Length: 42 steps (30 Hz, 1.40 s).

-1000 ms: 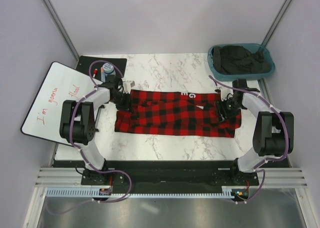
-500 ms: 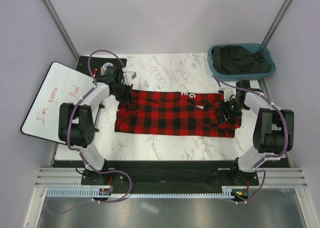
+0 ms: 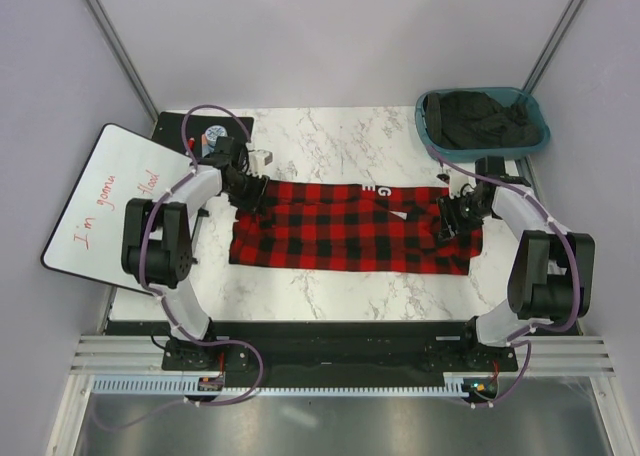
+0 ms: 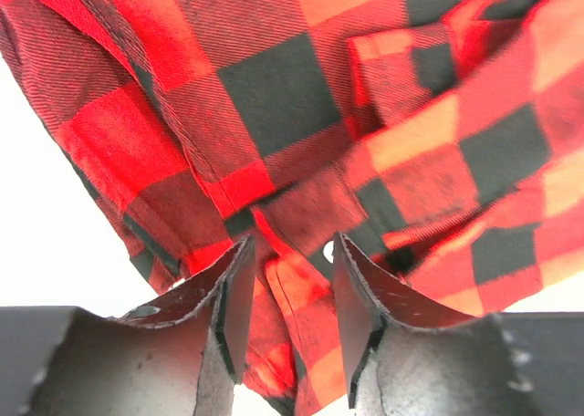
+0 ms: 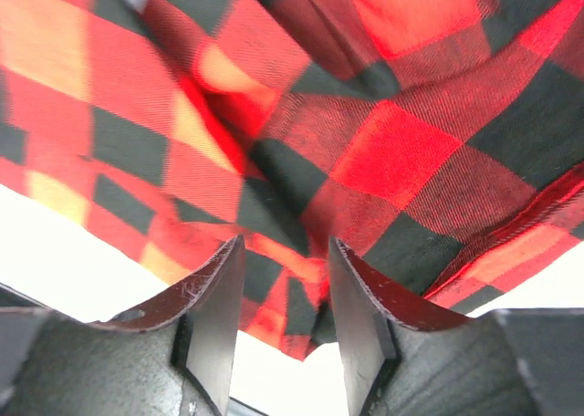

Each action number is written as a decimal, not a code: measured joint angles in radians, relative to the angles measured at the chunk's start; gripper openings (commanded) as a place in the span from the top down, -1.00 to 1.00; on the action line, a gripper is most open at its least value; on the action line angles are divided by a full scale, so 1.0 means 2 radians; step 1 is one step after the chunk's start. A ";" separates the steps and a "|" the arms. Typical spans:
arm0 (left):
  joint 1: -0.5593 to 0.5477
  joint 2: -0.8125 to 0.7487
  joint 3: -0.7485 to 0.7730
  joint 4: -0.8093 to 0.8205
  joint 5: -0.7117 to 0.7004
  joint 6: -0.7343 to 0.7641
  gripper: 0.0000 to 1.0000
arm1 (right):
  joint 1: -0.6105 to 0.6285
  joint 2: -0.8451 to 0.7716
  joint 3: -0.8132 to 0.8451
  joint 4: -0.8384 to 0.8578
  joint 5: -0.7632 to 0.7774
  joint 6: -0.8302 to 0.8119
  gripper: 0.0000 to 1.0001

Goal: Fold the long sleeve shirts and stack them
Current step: Fold the shirt

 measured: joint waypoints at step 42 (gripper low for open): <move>-0.044 -0.082 -0.111 -0.032 -0.014 0.131 0.30 | 0.223 0.506 0.664 0.088 0.249 -0.053 0.23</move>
